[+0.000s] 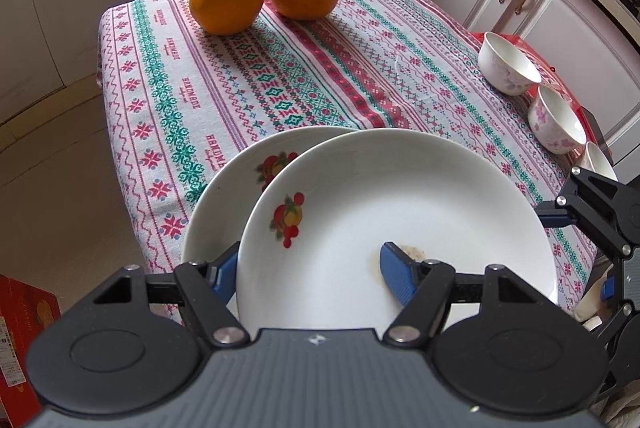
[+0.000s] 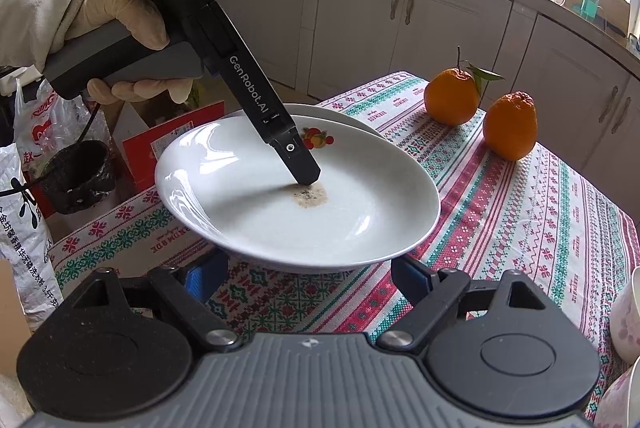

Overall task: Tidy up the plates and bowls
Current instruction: 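Lower the flat plate onto the plate stack with the left tool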

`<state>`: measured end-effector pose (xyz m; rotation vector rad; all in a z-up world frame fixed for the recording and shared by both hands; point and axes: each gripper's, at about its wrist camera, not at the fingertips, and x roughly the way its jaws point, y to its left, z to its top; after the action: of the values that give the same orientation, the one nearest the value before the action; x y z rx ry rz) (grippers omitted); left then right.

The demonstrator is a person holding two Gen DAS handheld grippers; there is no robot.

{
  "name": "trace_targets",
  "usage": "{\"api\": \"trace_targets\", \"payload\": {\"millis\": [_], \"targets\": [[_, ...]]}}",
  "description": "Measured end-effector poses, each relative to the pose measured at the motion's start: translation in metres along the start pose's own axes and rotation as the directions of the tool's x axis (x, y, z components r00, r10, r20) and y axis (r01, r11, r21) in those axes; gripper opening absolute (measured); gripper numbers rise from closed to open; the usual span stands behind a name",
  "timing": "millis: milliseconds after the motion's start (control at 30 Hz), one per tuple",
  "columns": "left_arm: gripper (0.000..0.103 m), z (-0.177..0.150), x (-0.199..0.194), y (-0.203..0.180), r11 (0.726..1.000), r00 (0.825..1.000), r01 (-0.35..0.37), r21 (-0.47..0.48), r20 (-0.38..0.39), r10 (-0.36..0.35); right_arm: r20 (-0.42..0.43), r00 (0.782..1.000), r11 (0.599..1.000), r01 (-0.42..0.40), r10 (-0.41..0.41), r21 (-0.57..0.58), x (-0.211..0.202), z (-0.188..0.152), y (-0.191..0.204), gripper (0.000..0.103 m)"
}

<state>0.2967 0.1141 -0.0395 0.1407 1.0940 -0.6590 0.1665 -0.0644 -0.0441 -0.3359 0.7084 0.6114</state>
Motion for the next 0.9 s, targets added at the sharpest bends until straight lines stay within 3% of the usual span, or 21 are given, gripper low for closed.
{"api": "trace_targets", "payload": {"millis": [900], "targets": [[0.071,-0.009,-0.019,0.002,0.999,0.999,-0.041,-0.013,-0.004,0.041,0.013,1.000,1.000,-0.014,0.014,-0.014,0.002,0.000,0.001,0.092]]}}
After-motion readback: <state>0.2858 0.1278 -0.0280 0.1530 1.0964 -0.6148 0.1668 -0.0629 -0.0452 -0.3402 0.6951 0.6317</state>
